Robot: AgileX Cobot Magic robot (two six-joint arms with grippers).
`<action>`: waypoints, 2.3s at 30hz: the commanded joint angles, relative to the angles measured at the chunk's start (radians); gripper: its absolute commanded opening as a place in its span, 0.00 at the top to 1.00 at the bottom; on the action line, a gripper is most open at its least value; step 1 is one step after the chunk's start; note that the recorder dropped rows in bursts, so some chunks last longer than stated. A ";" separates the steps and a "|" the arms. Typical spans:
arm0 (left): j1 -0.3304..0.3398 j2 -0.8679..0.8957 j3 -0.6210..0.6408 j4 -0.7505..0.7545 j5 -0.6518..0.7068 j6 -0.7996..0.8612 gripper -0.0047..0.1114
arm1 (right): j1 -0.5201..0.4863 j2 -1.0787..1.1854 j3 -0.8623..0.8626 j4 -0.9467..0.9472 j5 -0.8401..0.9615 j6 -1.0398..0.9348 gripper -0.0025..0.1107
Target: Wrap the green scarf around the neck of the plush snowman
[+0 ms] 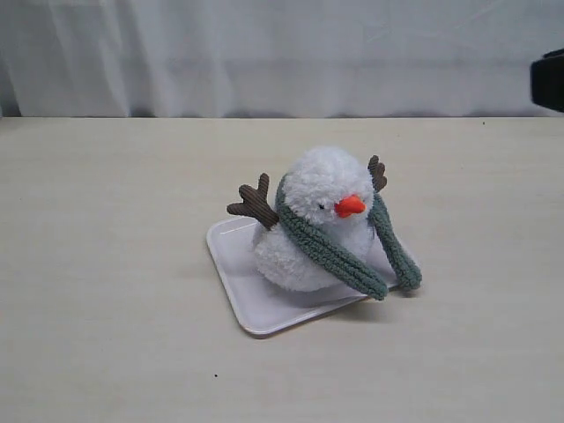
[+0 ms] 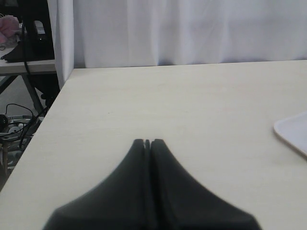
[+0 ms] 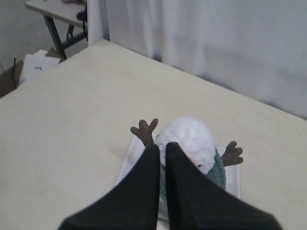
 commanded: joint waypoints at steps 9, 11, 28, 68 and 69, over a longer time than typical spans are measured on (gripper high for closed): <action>0.000 -0.003 0.003 0.000 -0.013 -0.002 0.96 | -0.002 -0.318 0.084 -0.037 -0.028 -0.010 0.94; 0.000 -0.003 0.003 0.000 -0.013 -0.002 0.96 | -0.002 -0.354 0.084 -0.037 -0.028 -0.010 0.94; 0.000 -0.003 0.003 0.000 -0.013 -0.002 0.96 | -0.002 -0.647 0.084 -0.037 -0.006 -0.010 0.94; 0.000 -0.003 0.003 0.000 -0.013 -0.002 0.96 | -0.590 -0.723 0.090 0.450 0.002 -0.010 0.94; 0.000 -0.003 0.003 0.000 -0.013 -0.002 0.96 | -0.615 -0.723 0.090 0.467 0.002 -0.010 0.94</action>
